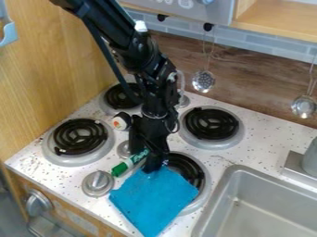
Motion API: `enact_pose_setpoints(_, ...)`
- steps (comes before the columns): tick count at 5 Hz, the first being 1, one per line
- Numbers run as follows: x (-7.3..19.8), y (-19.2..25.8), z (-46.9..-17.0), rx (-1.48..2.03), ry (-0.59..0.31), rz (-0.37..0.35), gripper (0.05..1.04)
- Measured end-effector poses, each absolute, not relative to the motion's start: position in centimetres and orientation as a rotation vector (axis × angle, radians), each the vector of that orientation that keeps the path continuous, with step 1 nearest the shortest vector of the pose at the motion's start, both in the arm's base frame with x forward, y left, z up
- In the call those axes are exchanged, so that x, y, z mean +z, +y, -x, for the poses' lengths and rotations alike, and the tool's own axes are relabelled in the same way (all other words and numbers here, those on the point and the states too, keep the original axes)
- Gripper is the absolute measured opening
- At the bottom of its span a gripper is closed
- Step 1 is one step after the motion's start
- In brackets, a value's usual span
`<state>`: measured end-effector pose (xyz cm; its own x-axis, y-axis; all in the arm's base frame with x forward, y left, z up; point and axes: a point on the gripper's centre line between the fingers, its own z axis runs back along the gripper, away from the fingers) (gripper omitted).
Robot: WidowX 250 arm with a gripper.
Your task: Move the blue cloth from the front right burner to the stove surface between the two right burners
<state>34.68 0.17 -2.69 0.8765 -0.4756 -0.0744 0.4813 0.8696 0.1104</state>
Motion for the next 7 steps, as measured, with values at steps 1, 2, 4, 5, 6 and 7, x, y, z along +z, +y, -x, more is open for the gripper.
enact_pose_setpoints(1,-2.5,0.3,-34.6,-0.496,0.05,-0.128,1.001)
enact_pose_setpoints(2,-2.3,0.5,-34.3,-0.507,0.024,-0.144,1.001)
enact_pose_setpoints(4,0.1,0.2,-33.9,-0.46,-0.08,-0.14,1.001)
enact_pose_setpoints(5,2.2,-0.1,-33.4,-0.429,-0.153,-0.125,1.001)
enact_pose_setpoints(6,2.9,-0.9,-32.5,-0.428,-0.213,-0.046,1.001)
enact_pose_setpoints(7,1.4,-1.7,-30.6,-0.376,-0.245,0.113,1.001)
